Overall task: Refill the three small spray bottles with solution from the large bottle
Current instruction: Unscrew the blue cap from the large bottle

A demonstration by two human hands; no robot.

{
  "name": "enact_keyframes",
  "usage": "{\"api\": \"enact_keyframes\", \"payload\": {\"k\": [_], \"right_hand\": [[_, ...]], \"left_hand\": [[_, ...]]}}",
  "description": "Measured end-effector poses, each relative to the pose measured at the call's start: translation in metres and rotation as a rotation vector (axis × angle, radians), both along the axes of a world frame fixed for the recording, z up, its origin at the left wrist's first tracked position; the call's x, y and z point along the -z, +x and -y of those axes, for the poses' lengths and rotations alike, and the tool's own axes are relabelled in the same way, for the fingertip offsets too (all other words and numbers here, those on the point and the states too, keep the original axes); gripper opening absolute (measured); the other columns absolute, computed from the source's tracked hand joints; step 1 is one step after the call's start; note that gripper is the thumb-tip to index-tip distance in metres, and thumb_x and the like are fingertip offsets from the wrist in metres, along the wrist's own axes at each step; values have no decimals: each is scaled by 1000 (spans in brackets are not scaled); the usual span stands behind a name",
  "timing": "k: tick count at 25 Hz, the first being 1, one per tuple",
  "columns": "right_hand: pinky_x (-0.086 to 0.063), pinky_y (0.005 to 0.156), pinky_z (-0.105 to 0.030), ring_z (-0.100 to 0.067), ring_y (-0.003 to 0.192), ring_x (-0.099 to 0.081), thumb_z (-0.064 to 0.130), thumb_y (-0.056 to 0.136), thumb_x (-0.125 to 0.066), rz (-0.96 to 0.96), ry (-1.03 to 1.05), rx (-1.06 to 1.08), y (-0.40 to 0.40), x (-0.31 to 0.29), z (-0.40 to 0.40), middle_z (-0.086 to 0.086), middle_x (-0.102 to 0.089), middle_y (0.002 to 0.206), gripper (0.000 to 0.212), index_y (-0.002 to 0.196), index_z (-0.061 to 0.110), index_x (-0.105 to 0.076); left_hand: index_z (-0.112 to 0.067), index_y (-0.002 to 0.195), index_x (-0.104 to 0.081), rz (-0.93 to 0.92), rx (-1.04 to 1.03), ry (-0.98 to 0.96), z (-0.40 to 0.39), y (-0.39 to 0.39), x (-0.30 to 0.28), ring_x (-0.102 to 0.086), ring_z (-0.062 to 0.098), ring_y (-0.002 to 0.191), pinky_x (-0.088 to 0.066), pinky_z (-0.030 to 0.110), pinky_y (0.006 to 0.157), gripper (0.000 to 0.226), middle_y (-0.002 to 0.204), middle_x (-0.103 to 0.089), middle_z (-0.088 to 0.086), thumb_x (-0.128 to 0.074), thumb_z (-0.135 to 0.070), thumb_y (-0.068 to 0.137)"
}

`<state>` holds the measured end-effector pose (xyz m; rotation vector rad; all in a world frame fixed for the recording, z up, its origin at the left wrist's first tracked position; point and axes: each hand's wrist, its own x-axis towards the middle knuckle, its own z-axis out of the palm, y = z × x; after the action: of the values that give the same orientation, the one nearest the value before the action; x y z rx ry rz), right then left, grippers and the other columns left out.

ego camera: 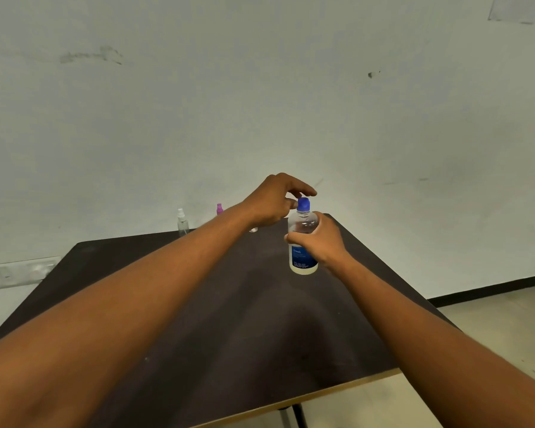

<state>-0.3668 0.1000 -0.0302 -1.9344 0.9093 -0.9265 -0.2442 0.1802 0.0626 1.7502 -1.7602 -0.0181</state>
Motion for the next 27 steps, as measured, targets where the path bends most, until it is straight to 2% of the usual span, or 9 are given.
{"api": "enact_keyframes", "payload": {"k": [5,9,12,14,17,21,23,25,27], "right_hand": [[-56,91,-36,-22,104,-66,27,72,-86,-5,8,-7,5,0,9,1,-65,117,67,131,19,-55],[-56,95,-40,-23,105,-65,27,72,-86,-24,11,-15,7,5,14,0,-65,118,67,131,19,-55],[-55,90,-35,-21,103,-66,28,72,-86,-12,17,-19,9,8,16,1,-65,116,65,129,20,-55],[-53,86,-31,-20,102,-65,29,72,-85,-16,13,-16,10,8,16,2,-65,115,64,129,20,-56],[-51,80,-27,-17,98,-65,28,70,-85,-13,5,-26,10,9,16,5,-65,109,58,121,24,-57],[-51,80,-27,-14,94,-65,27,70,-85,5,25,-36,8,11,14,8,-65,103,53,115,29,-57],[-54,84,-31,-16,97,-65,27,70,-85,8,30,-34,7,11,16,5,-66,107,55,117,27,-57],[-55,87,-33,-19,99,-66,27,71,-85,18,30,-32,6,10,18,3,-66,111,56,119,25,-57],[-55,88,-34,-20,101,-66,27,71,-86,19,35,-30,5,9,20,2,-66,113,59,122,24,-56]], "left_hand": [[-13,118,-77,8,18,15,14,6,4,-66,15,111,-49,12,86,39,122,-73,5,-58,11,94],[-11,116,-77,-24,30,23,20,11,6,-67,16,110,-55,26,95,37,120,-74,5,-60,12,93],[-11,117,-77,4,8,33,24,12,8,-65,14,107,-51,20,89,33,120,-74,5,-62,8,94],[-12,116,-77,24,-20,42,27,13,10,-65,12,102,-47,15,83,27,118,-74,5,-66,0,94],[-12,104,-79,72,-87,53,31,12,9,-70,16,93,-56,26,80,17,102,-77,4,-76,-22,91],[-12,90,-76,100,-224,55,36,7,12,-68,15,82,-57,30,75,36,89,-74,1,-78,-48,85],[-15,99,-77,38,-166,56,36,10,9,-68,14,89,-55,26,78,32,99,-75,-1,-78,-44,87],[-17,114,-76,-82,-31,67,32,15,5,-68,10,99,-55,18,82,24,111,-74,-3,-76,-25,92],[-13,118,-76,-196,57,87,29,17,5,-69,3,97,-53,8,76,27,111,-74,-3,-71,-4,92]]}}
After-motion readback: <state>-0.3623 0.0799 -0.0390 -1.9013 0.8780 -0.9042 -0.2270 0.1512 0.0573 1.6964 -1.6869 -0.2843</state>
